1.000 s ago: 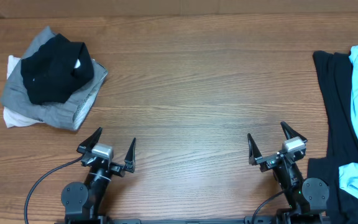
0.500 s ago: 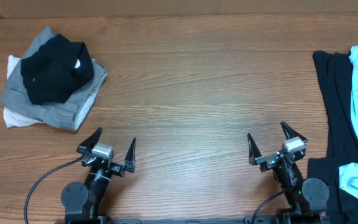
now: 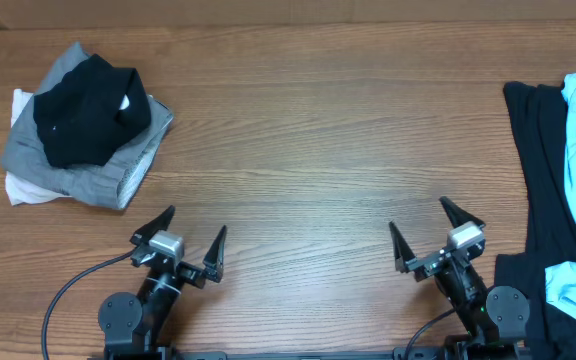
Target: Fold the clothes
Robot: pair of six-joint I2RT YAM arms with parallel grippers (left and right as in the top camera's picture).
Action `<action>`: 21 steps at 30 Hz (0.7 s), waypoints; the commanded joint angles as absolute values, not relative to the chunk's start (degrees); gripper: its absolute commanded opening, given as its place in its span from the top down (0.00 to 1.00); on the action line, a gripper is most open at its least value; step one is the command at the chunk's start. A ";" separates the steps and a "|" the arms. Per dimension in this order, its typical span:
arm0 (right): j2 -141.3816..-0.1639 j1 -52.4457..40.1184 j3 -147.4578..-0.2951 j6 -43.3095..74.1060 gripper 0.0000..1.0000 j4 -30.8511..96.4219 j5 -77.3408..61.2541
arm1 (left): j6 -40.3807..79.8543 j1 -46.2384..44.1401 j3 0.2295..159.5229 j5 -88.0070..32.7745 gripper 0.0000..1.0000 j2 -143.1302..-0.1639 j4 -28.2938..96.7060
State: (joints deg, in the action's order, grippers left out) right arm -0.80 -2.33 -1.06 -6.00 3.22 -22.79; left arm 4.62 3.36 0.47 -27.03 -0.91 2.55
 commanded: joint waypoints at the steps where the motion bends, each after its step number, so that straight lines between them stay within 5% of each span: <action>1: -0.23 -2.17 -0.45 -5.78 0.00 2.46 -31.29 | 9.41 2.96 0.27 -34.02 0.00 -0.67 2.37; 13: -0.23 -2.17 -3.25 13.61 0.00 -9.74 -34.61 | 21.82 2.96 6.46 -37.19 0.00 -0.69 -2.57; 21: -4.78 -2.17 -13.63 14.96 0.00 1.74 -30.39 | 15.38 2.96 22.26 -29.50 0.00 -6.13 15.55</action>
State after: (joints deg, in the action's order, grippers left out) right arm -2.35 -2.28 -7.99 13.13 -0.30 -33.23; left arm 17.65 3.33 16.67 -32.77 -3.01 12.71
